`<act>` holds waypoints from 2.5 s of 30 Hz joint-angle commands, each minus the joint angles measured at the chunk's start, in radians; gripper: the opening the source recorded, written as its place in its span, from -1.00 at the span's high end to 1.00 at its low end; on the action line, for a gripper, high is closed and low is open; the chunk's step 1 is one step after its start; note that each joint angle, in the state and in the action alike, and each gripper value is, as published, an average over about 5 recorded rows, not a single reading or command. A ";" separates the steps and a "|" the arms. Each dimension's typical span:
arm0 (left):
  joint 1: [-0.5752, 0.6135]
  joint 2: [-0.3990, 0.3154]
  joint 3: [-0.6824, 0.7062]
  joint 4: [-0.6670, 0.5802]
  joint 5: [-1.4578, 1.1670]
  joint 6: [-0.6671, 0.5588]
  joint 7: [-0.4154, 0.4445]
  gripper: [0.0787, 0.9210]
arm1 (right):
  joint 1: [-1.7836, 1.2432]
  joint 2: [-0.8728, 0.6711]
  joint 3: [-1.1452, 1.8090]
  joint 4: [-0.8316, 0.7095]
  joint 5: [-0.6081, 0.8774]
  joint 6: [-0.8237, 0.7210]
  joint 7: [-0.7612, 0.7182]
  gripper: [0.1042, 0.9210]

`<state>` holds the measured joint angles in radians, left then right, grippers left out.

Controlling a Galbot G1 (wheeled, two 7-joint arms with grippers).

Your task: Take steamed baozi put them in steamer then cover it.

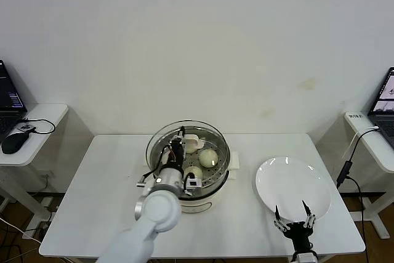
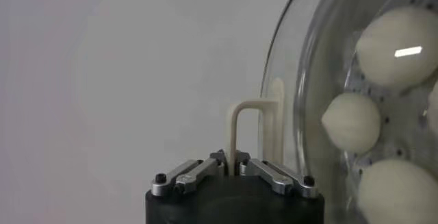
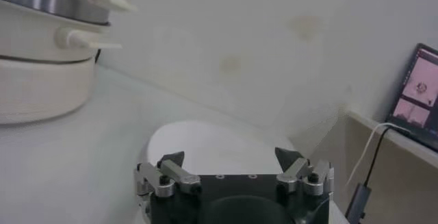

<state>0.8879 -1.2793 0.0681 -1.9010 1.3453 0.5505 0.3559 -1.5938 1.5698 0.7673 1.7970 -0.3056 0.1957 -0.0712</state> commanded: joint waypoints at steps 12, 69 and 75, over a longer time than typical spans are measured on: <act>0.013 -0.063 0.014 0.066 0.050 -0.012 0.008 0.84 | -0.010 0.005 -0.014 0.003 -0.031 0.002 0.011 -0.76; 0.371 0.030 -0.130 -0.342 -0.130 -0.078 -0.103 -0.47 | -0.044 0.005 -0.025 0.017 -0.061 0.004 0.004 -0.76; 0.605 0.068 -0.309 -0.465 -0.460 -0.147 -0.259 -0.75 | -0.055 0.003 -0.029 0.029 -0.047 0.015 -0.007 -0.76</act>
<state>1.1665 -1.2724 -0.0475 -2.1130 1.2557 0.4704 0.2482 -1.6436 1.5746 0.7412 1.8174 -0.3633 0.2010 -0.0703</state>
